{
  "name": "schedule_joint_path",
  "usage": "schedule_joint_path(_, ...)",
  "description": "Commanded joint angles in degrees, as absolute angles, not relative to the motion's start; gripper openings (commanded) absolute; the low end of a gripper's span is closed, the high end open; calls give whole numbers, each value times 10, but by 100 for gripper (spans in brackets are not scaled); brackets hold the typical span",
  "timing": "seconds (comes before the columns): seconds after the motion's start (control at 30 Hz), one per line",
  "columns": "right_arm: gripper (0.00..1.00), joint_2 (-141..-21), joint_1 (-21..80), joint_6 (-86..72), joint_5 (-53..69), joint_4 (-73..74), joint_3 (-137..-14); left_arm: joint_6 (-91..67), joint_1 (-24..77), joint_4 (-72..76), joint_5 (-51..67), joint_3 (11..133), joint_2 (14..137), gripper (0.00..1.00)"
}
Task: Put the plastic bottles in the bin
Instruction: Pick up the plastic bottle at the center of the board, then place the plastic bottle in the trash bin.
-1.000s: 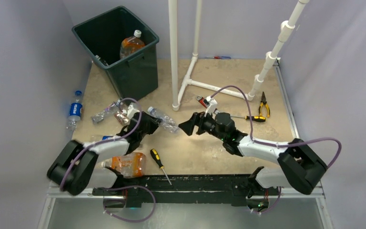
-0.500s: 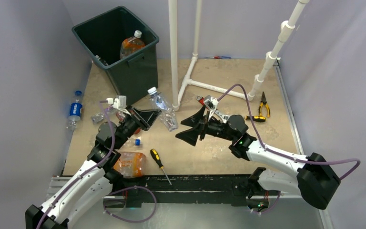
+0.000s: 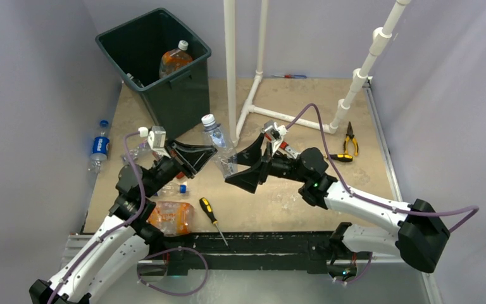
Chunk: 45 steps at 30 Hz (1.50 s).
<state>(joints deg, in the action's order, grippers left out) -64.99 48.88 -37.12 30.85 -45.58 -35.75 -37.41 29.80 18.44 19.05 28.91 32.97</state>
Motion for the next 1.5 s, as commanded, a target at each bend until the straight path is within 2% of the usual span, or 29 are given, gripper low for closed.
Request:
schedule_joint_path(0.0,91,-662,520,-369,285,-453,-400,-365,300,220,218,318,322,0)
schedule_joint_path(0.07,87,-669,529,-370,275,-447,-409,-365,301,219,219,319,319,0)
schedule_joint_path(0.33,56,-692,538,-381,268,-459,-420,-367,301,229,233,321,307,0)
schedule_joint_path(0.5,25,-698,540,-365,267,-458,-424,-366,301,215,243,333,307,0)
schedule_joint_path(0.53,18,-697,541,-355,266,-453,-425,-358,300,202,247,346,308,4)
schedule_joint_path(0.57,13,-693,542,-340,262,-444,-425,-351,300,178,244,356,309,20)
schedule_joint_path(0.6,10,-683,544,-320,255,-430,-425,-344,300,148,232,376,309,41)
schedule_joint_path(0.63,9,-674,546,-297,244,-404,-424,-336,300,125,220,388,308,56)
schedule_joint_path(0.7,7,-654,551,-253,218,-366,-423,-325,301,90,188,410,296,78)
schedule_joint_path(0.73,7,-645,553,-234,205,-351,-422,-320,300,83,173,420,290,87)
schedule_joint_path(0.83,6,-623,560,-198,167,-318,-422,-299,301,66,150,464,295,95)
schedule_joint_path(0.93,6,-606,571,-175,131,-314,-418,-295,301,40,134,518,333,95)
schedule_joint_path(0.97,5,-596,579,-160,108,-320,-411,-302,301,20,139,556,381,90)
schedule_joint_path(1.1,4,-591,586,-136,81,-311,-411,-321,301,25,184,583,427,82)
schedule_joint_path(1.47,3,-590,595,-123,65,-303,-415,-345,301,38,251,611,481,58)
